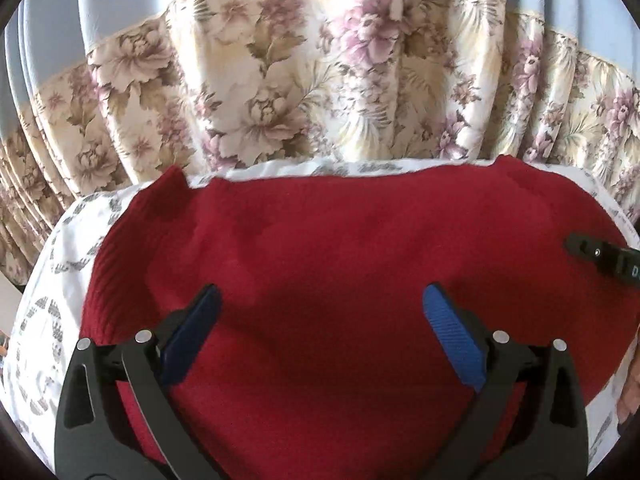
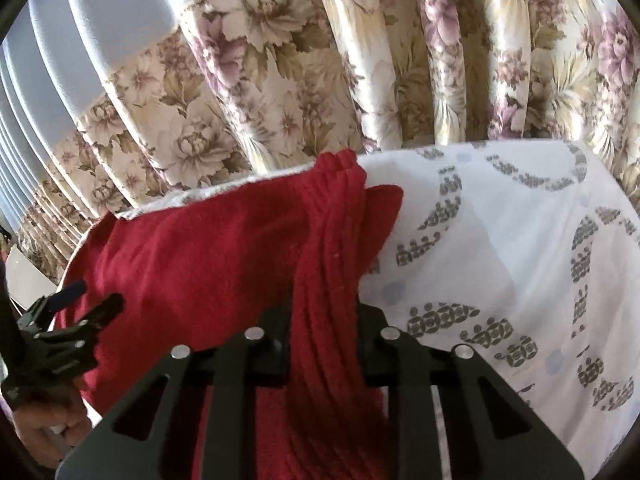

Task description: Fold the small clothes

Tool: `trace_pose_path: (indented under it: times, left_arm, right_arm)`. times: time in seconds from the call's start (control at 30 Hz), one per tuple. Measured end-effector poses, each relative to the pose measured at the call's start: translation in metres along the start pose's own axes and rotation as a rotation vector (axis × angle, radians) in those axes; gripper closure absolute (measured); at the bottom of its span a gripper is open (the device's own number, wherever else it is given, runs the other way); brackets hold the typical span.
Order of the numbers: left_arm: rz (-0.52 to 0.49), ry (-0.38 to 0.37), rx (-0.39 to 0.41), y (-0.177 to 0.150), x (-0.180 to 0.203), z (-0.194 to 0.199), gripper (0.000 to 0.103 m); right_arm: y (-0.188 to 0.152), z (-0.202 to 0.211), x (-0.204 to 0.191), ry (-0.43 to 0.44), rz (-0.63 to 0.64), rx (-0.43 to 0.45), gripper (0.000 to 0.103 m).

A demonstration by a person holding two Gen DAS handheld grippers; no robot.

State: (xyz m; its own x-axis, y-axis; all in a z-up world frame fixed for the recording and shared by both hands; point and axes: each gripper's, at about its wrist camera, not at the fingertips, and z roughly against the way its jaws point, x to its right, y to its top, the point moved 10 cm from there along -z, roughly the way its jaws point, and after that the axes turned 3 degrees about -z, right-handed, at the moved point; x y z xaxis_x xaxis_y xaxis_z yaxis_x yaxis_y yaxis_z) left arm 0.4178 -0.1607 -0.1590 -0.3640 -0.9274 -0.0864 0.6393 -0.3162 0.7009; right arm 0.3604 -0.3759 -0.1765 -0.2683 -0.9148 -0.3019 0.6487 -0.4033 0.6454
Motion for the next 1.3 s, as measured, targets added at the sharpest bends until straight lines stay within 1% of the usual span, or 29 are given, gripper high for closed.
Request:
trace_pose_path:
  times: [0.07,0.1,0.17,0.2,0.27,0.33,0.4,0.47,0.57,0.67,0.73,0.9,0.97,1.13,1.17,1.23,1.3]
  left_arm:
    - [0.012,-0.006,0.010,0.006,0.005,-0.001,0.003]
    - [0.007,0.006,-0.001,0.007,0.007,-0.006,0.003]
    - [-0.004,0.033,-0.051,0.004,0.008,-0.021,0.005]
    - [-0.019,0.049,-0.086,-0.001,0.008,-0.033,0.004]
    - [-0.029,0.056,-0.078,-0.002,0.008,-0.036,0.003]
    - [-0.035,0.054,-0.079,-0.002,0.008,-0.035,0.003]
    - [-0.035,0.032,-0.078,0.000,0.007,-0.031,0.005]
    - [-0.033,0.016,-0.061,0.005,0.003,-0.024,0.005]
    - [-0.030,0.022,-0.021,0.014,-0.011,-0.006,0.005]
    - [-0.037,0.051,0.017,0.024,-0.037,0.013,0.005]
    - [-0.018,0.076,0.040,0.031,-0.065,0.026,0.005]
    - [0.022,0.130,0.051,0.039,-0.133,0.040,0.005]
    - [0.043,0.146,0.054,0.038,-0.156,0.043,0.005]
    - [0.139,0.159,0.052,0.030,-0.216,0.047,0.005]
    - [0.149,0.163,0.049,0.027,-0.226,0.047,0.005]
    - [0.157,0.170,0.047,0.021,-0.237,0.048,0.005]
    - [0.165,0.162,0.028,0.017,-0.246,0.044,0.005]
  right_arm:
    - [0.005,0.007,-0.005,0.027,-0.012,0.011,0.081]
    - [0.006,0.009,-0.007,0.033,-0.013,0.014,0.081]
    - [0.010,0.013,-0.011,0.051,-0.019,0.023,0.082]
    - [0.012,0.016,-0.014,0.068,-0.029,0.025,0.082]
    - [0.015,0.020,-0.020,0.108,-0.056,0.023,0.082]
    - [0.021,0.025,-0.028,0.124,-0.057,0.027,0.082]
    - [0.028,0.029,-0.039,0.161,-0.074,0.025,0.082]
    - [0.035,0.034,-0.053,0.193,-0.083,0.027,0.082]
    - [0.043,0.037,-0.078,0.226,-0.090,0.029,0.082]
    - [0.046,0.040,-0.107,0.258,-0.092,0.034,0.082]
    - [0.048,0.041,-0.128,0.266,-0.087,0.044,0.082]
    - [0.044,0.034,-0.184,0.284,-0.082,0.047,0.082]
    - [0.039,0.026,-0.211,0.289,-0.088,0.047,0.082]
    - [0.024,0.001,-0.272,0.295,-0.075,0.022,0.082]
    - [0.018,-0.008,-0.289,0.298,-0.062,0.009,0.082]
    - [0.008,-0.018,-0.309,0.295,-0.032,-0.007,0.082]
    - [-0.008,-0.030,-0.329,0.276,0.018,-0.031,0.082]
